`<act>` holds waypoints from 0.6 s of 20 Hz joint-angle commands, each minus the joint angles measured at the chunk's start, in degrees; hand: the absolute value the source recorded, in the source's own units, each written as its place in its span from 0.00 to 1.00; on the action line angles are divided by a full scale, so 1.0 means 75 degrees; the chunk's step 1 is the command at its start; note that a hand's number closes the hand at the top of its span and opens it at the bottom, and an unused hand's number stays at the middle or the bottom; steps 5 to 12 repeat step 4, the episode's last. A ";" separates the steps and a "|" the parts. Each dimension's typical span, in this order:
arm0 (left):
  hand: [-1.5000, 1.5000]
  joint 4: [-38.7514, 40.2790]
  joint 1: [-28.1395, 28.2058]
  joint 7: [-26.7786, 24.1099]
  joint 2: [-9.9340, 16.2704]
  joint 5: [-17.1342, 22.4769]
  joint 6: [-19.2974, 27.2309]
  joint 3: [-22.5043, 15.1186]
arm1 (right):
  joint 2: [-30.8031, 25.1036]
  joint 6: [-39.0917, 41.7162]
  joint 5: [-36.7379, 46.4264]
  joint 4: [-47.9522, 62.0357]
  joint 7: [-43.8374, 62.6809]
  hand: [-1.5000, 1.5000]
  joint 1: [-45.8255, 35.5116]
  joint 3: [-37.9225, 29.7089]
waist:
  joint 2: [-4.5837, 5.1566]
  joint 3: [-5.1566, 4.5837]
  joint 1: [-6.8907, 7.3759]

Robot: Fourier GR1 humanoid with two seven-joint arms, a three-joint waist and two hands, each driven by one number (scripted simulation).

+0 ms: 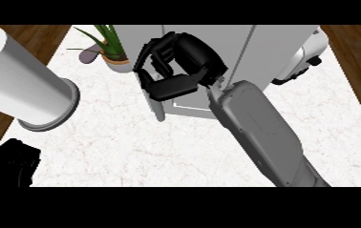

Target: Pick up the bottled water, place it into the cabinet and close the cabinet

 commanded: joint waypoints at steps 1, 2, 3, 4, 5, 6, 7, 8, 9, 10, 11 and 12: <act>1.00 0.0140 -0.0204 0.0002 -0.0045 0.0067 -0.0007 0.0102 | -0.0789 -0.0307 0.0144 0.1326 -0.0219 1.00 -0.0230 -0.1058 | 0.0437 0.0108 -0.0175; 1.00 -0.0114 -0.0098 0.0146 0.0054 0.0062 0.0108 0.0130 | -0.0992 -0.0173 0.0050 0.1254 -0.0171 1.00 -0.0200 -0.1163 | 0.0399 0.0122 -0.0161; 1.00 0.0223 -0.0284 -0.0005 -0.0150 -0.0022 0.0014 -0.0030 | -0.0681 -0.0310 0.0180 0.1458 -0.0256 1.00 -0.0375 -0.1001 | 0.0455 0.0099 -0.0176; 1.00 0.0021 -0.0164 0.0097 -0.0059 -0.0038 0.0052 -0.0031 | -0.0755 -0.0290 0.0182 0.1511 -0.0305 1.00 -0.0376 -0.1062 | 0.0438 0.0110 -0.0097; 1.00 0.0021 -0.0164 0.0097 -0.0059 -0.0038 0.0052 -0.0031 | -0.0755 -0.0290 0.0182 0.1511 -0.0305 1.00 -0.0376 -0.1062 | 0.0438 0.0110 -0.0097; 1.00 0.0021 -0.0164 0.0097 -0.0059 -0.0038 0.0052 -0.0031 | -0.0755 -0.0290 0.0182 0.1511 -0.0305 1.00 -0.0376 -0.1062 | 0.0438 0.0110 -0.0097; 1.00 0.0021 -0.0164 0.0097 -0.0059 -0.0038 0.0052 -0.0031 | -0.0755 -0.0290 0.0182 0.1511 -0.0305 1.00 -0.0376 -0.1062 | 0.0438 0.0110 -0.0097; 1.00 0.0021 -0.0164 0.0097 -0.0059 -0.0038 0.0052 -0.0031 | -0.0755 -0.0290 0.0182 0.1511 -0.0305 1.00 -0.0376 -0.1062 | 0.0438 0.0110 -0.0097; 1.00 0.0021 -0.0164 0.0097 -0.0059 -0.0038 0.0052 -0.0031 | -0.0755 -0.0290 0.0182 0.1511 -0.0305 1.00 -0.0376 -0.1062 | 0.0438 0.0110 -0.0097; 1.00 0.0021 -0.0164 0.0097 -0.0059 -0.0038 0.0052 -0.0031 | -0.0755 -0.0290 0.0182 0.1511 -0.0305 1.00 -0.0376 -0.1062 | 0.0438 0.0110 -0.0097; 1.00 0.0021 -0.0164 0.0097 -0.0059 -0.0038 0.0052 -0.0031 | -0.0755 -0.0290 0.0182 0.1511 -0.0305 1.00 -0.0376 -0.1062 | 0.0438 0.0110 -0.0097; 1.00 0.0021 -0.0164 0.0097 -0.0059 -0.0038 0.0052 -0.0031 | -0.0755 -0.0290 0.0182 0.1511 -0.0305 1.00 -0.0376 -0.1062 | 0.0438 0.0110 -0.0097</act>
